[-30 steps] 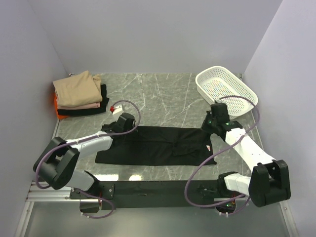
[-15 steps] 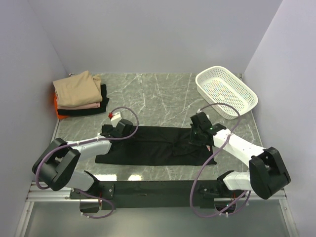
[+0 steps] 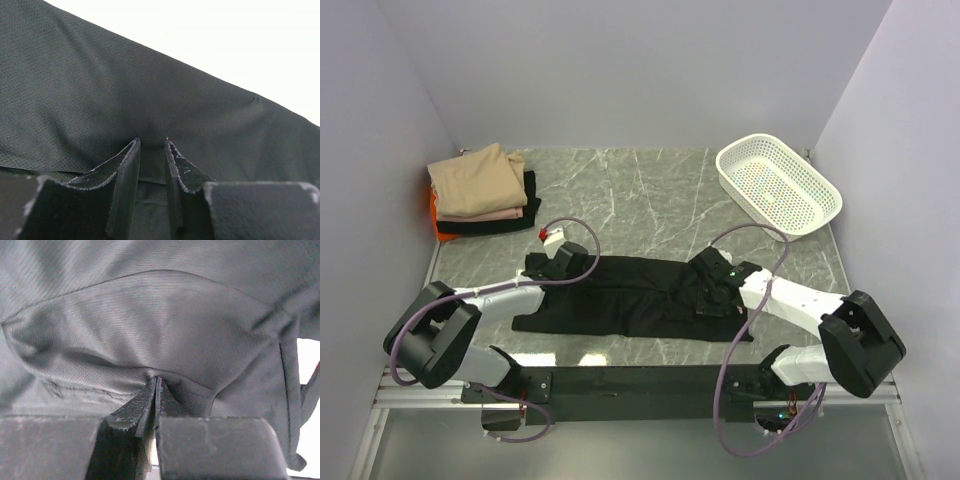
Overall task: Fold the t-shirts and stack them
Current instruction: Fold the tshirt
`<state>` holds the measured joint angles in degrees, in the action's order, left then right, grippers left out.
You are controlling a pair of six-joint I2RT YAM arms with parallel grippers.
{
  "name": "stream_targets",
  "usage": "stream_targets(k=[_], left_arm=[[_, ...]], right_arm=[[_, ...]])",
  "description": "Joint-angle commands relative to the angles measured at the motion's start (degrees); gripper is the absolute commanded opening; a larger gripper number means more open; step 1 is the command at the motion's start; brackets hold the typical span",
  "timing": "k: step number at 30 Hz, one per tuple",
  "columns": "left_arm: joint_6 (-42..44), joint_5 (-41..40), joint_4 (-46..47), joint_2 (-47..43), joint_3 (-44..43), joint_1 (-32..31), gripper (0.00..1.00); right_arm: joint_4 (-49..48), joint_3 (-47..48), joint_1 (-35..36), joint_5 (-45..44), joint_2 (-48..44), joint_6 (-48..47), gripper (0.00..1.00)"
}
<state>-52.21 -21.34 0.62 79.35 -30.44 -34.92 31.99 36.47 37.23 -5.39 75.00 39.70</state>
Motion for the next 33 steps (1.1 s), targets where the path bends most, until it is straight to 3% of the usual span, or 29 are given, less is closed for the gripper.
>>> stream_targets(k=[1,7,13,20,26,33], left_arm=[[0.61,-0.19,-1.06,-1.04,0.9,-0.15,0.33],[1.31,0.07,-1.06,-1.04,0.03,-0.24,0.32],[2.28,-3.17,-3.6,-2.97,-2.26,-0.5,0.32],[2.81,-4.41,-3.08,-3.95,-2.08,-1.56,0.33],[1.32,-3.35,-1.07,0.62,-1.3,-1.56,0.33],[0.0,-4.06,-1.06,2.56,-0.15,-1.56,0.33]], right_arm=[[3.25,0.97,3.71,2.91,-1.87,2.22,0.06],[4.65,3.78,5.66,4.95,-4.6,2.66,0.06],[7.47,4.93,5.31,-1.37,-7.5,4.32,0.08],[2.82,2.64,-1.54,-1.91,-6.71,2.49,0.1],[-0.25,2.38,-8.75,-0.94,-3.73,-1.64,0.1],[-4.38,5.62,-12.09,-0.06,7.95,-5.07,0.09]])
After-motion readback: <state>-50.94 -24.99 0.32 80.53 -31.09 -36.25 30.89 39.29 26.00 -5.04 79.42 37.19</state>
